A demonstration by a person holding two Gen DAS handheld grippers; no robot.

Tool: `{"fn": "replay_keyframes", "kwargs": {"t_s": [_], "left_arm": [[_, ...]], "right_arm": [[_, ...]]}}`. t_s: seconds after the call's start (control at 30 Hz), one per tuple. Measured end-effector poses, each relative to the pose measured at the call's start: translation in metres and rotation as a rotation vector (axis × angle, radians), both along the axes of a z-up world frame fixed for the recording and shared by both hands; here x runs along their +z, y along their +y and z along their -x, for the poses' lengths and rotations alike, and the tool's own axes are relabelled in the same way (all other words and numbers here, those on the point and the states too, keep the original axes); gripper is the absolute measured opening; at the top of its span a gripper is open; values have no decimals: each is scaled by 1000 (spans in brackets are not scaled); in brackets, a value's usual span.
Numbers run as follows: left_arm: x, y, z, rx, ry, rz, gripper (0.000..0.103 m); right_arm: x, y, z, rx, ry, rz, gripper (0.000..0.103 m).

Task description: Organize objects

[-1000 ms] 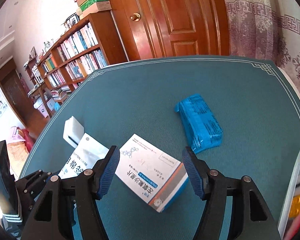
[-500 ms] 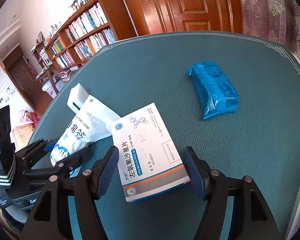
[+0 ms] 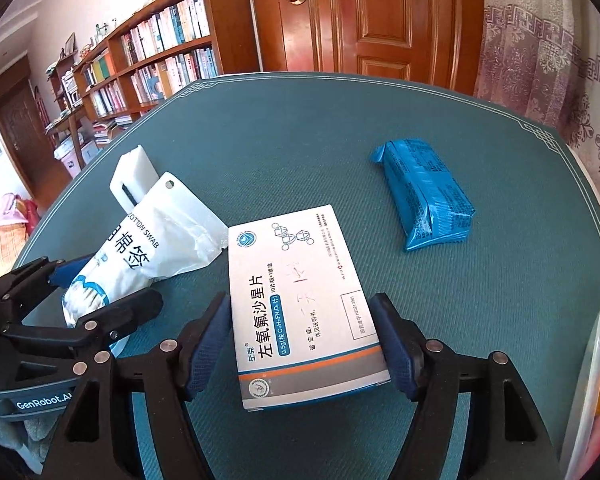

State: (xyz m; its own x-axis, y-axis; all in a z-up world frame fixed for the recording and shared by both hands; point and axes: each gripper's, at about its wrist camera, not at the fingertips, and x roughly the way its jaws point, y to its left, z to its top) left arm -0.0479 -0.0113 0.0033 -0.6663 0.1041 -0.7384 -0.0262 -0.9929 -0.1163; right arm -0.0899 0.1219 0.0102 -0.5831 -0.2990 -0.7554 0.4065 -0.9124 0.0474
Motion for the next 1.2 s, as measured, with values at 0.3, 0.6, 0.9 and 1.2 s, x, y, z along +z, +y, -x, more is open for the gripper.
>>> {"fn": "replay_keyframes", "kwargs": {"t_s": [0.3,0.6,0.9,1.2], "left_arm": [[0,2,1,0,-1,11,80],[-1,8,4,-8,-13,48,84],[0,7,12,14,-32,61,83],[0,17,7,-20,10,129,52]], "right_arm": [[-1,20,-30,-84,27,-3,66],[0,47,-65,-147,7,76,66],[-1,56,-94,-168,9,94,66],[-1,56,-101,-181,20,92,66]]}}
